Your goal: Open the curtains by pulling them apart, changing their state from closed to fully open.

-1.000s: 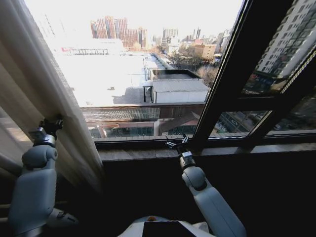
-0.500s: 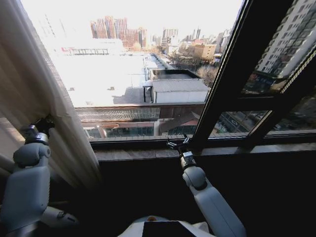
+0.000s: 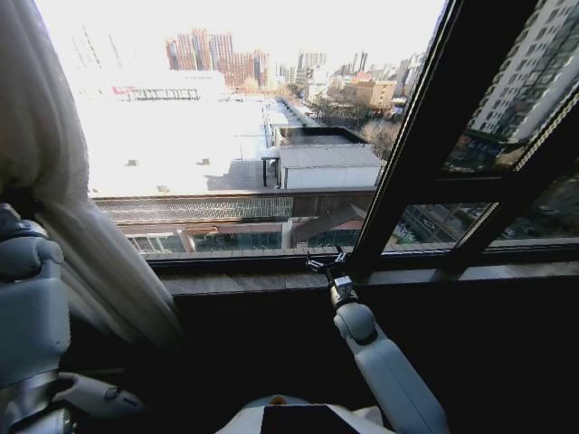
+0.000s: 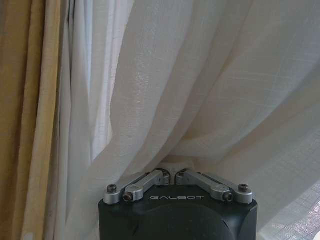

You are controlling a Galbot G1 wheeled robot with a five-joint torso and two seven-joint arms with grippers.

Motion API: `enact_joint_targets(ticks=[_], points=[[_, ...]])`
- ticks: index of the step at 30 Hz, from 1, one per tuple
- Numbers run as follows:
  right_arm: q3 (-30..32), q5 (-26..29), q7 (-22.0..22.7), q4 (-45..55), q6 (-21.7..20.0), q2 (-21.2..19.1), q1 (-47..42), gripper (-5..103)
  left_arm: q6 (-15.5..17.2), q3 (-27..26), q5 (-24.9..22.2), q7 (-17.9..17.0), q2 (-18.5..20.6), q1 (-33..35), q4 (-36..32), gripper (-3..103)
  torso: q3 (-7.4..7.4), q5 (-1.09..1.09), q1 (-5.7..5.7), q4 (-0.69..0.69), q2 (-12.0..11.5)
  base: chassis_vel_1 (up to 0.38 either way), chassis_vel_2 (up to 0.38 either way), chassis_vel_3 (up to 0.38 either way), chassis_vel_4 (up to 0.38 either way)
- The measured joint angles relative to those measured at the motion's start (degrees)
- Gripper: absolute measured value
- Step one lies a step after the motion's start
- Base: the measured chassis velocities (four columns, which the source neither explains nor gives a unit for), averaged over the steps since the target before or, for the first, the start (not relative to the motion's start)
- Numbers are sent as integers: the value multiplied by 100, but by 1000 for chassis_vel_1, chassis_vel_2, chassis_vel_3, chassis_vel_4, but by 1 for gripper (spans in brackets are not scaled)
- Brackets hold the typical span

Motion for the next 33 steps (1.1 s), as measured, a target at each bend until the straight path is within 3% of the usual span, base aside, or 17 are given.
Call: enact_joint_targets(ticks=[6,11,15,17,18,20,21,22,24,27,30,31,33], points=[[-18,15,-12,-79,1,-12,90,100,-16,105,164,-381,199,-552,746,0,0,-1,0,1,0,0,0,0,0],[-89,15,-18,-163,1,46,171,100,127,165,292,-469,93,-640,771,0,0,1,0,0,0,0,0,0,0],[-111,14,-18,-183,1,76,206,100,298,178,302,-300,-40,-428,477,6,0,1,0,-1,0,0,0,0,0],[-108,6,-18,-179,0,73,193,100,380,147,251,27,-117,-6,-20,16,0,0,0,0,0,0,0,0,0],[-108,6,-18,-179,0,73,193,100,380,147,251,27,-117,-6,-20,16,0,0,0,0,0,0,0,0,0],[-105,-9,-13,-162,-1,70,175,100,543,68,86,375,-211,478,-696,27,0,4,0,0,0,0,0,0,0],[-105,-13,-11,-159,-2,71,170,100,618,38,38,541,-261,666,-947,27,0,4,0,1,0,0,0,0,0],[-102,-19,-3,-144,-3,69,157,100,714,1,-7,775,-371,1010,-1381,38,0,3,0,1,0,0,0,0,0],[-97,-22,2,-126,-5,60,144,100,719,-17,-41,903,-485,1347,-1781,43,0,2,0,0,0,0,0,0,0],[-77,-23,10,-105,-5,33,120,100,520,-26,-33,1110,-645,1837,-2275,49,-1,3,0,-1,0,0,0,0,0],[8,-22,13,-70,-5,11,77,100,285,-20,36,1389,-814,2374,-2852,65,-1,2,0,0,0,0,0,0,0],[8,-22,13,-70,-5,11,77,100,285,-20,36,1389,-814,2374,-2852,65,-1,2,0,0,0,0,0,0,0],[51,-15,15,-50,-6,14,67,100,292,-36,27,1430,-910,2572,-3170,76,-1,1,0,0,0,0,0,0,0]])
